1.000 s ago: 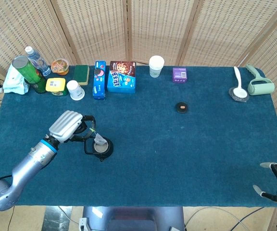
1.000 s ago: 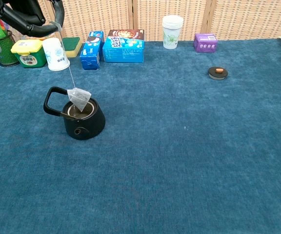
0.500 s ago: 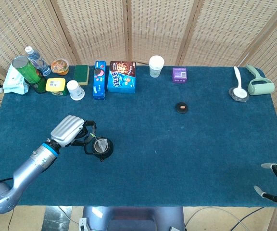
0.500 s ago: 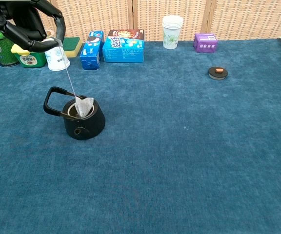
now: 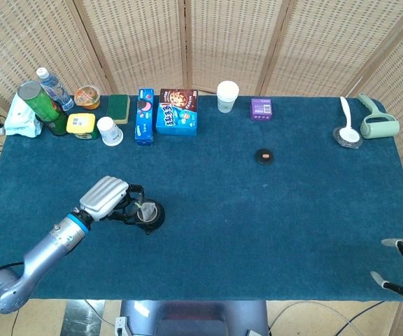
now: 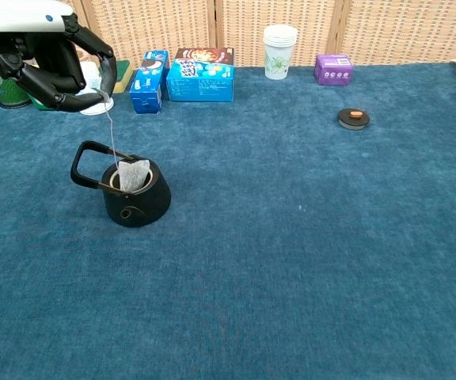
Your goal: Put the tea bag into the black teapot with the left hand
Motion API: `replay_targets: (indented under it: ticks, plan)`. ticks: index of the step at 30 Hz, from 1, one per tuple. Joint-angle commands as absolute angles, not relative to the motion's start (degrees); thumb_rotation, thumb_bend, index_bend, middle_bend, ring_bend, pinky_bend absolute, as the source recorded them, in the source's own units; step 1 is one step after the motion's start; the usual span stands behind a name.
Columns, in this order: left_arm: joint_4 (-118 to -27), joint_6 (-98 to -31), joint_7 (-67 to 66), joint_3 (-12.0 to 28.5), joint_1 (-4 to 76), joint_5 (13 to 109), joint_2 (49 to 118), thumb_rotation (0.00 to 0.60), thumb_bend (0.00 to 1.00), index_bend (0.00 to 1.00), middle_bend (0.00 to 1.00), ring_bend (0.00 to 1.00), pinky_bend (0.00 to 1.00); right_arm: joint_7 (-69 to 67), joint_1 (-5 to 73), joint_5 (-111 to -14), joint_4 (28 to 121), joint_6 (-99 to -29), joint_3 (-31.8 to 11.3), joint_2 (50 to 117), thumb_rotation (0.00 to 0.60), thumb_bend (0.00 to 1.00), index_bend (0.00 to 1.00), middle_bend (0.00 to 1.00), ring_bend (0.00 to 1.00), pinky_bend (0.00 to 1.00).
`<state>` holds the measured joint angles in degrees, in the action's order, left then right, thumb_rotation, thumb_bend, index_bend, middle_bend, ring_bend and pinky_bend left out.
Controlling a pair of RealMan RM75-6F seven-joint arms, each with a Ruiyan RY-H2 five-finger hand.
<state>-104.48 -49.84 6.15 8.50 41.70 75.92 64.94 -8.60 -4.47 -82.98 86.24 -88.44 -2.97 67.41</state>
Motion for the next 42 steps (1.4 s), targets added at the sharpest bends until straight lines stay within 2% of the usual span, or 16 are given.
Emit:
replay_targets:
  ticks: [1, 21, 25, 32, 34, 37, 42]
  plan:
    - [-104.96, -49.50, 5.96, 8.24, 41.97, 76.39, 65.26, 0.600, 0.49, 0.69, 1.00, 1.00, 1.00, -9.00, -4.64, -82.96, 85.92, -88.49, -2.90, 67.44, 0.600, 0.10, 0.32, 0.32, 0.38, 0.28]
    - [-104.34, -43.95, -4.42, 5.10, 46.34, 75.45, 71.85, 0.600, 0.48, 0.69, 1.00, 1.00, 1.00, -11.73, -5.64, -82.80, 83.64, -88.97, -2.79, 67.72, 0.600, 0.09, 0.32, 0.32, 0.38, 0.28]
    - [-104.73, -41.73, -6.67, 4.83, 47.75, 72.87, 71.77, 0.600, 0.45, 0.55, 1.00, 1.00, 1.00, -12.13, -5.84, -82.63, 83.35, -89.09, -2.90, 67.71, 0.600, 0.10, 0.32, 0.32, 0.38, 0.28]
    - [-105.46, -40.14, -8.44, 4.56, 49.17, 70.39, 71.45, 0.600, 0.45, 0.40, 1.00, 1.00, 1.00, -12.52, -6.00, -82.51, 83.17, -89.06, -3.01, 67.60, 0.600, 0.10, 0.32, 0.32, 0.38, 0.28]
    - [-105.86, -38.91, -9.16, 4.29, 49.95, 69.78, 70.65, 0.600, 0.45, 0.27, 1.00, 1.00, 1.00, -12.58, -6.04, -82.55, 83.22, -89.11, -3.04, 67.52, 0.600, 0.10, 0.32, 0.32, 0.38, 0.28]
    - [-106.40, -38.17, -9.48, 4.18, 50.58, 68.93, 69.99, 0.600, 0.45, 0.15, 1.00, 1.00, 1.00, -12.63, -6.05, -82.47, 83.25, -89.06, -3.11, 67.49, 0.600, 0.10, 0.32, 0.32, 0.38, 0.28]
    - [-107.00, -37.68, -9.13, 4.42, 51.27, 68.25, 68.57, 0.600, 0.48, 0.08, 1.00, 1.00, 1.00, -12.80, -6.09, -82.47, 83.09, -88.96, -3.14, 67.54, 0.600, 0.10, 0.32, 0.32, 0.38, 0.28]
